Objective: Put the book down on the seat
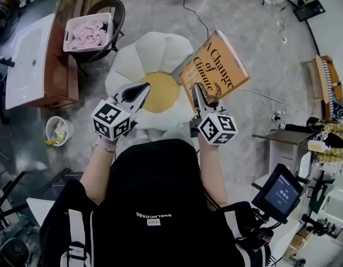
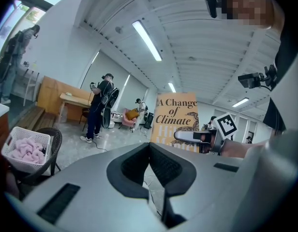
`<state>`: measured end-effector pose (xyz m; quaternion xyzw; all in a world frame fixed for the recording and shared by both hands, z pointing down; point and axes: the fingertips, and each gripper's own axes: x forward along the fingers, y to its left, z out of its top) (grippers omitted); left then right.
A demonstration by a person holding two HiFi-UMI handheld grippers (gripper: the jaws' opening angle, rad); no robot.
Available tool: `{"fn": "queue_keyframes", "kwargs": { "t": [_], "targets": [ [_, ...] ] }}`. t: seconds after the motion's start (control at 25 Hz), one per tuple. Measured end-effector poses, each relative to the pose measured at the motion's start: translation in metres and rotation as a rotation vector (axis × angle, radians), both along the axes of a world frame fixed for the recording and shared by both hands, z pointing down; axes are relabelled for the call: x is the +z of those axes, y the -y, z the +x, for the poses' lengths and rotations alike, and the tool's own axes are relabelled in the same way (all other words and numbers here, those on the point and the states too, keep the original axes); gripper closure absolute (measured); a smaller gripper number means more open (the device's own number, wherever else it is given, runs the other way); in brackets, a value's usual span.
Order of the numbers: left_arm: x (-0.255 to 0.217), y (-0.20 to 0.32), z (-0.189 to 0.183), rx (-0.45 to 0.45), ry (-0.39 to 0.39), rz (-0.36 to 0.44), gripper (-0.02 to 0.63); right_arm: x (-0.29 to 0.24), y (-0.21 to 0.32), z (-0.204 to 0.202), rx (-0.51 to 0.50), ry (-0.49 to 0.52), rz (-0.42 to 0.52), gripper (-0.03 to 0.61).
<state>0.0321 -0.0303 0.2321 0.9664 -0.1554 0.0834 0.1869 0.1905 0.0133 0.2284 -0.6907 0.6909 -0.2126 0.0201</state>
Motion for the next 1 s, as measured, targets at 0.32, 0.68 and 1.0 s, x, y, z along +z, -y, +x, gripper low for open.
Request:
{"fn": "queue_keyframes", "kwargs": {
  "t": [0.32, 0.68, 1.0],
  "targets": [
    [-0.001, 0.005, -0.007, -0.095, -0.013, 0.014, 0.600, 0.000, 0.020, 0.015, -0.075, -0.033, -0.005, 0.420],
    [0.005, 0.042, 0.026, -0.268, -0.016, -0.022, 0.600, 0.020, 0.074, 0.055, -0.235, -0.039, -0.076, 0.420],
    [0.019, 0.038, 0.043, -0.385, -0.002, -0.037, 0.600, 0.038, 0.097, 0.072, -0.368, -0.063, -0.104, 0.420]
  ]
}}
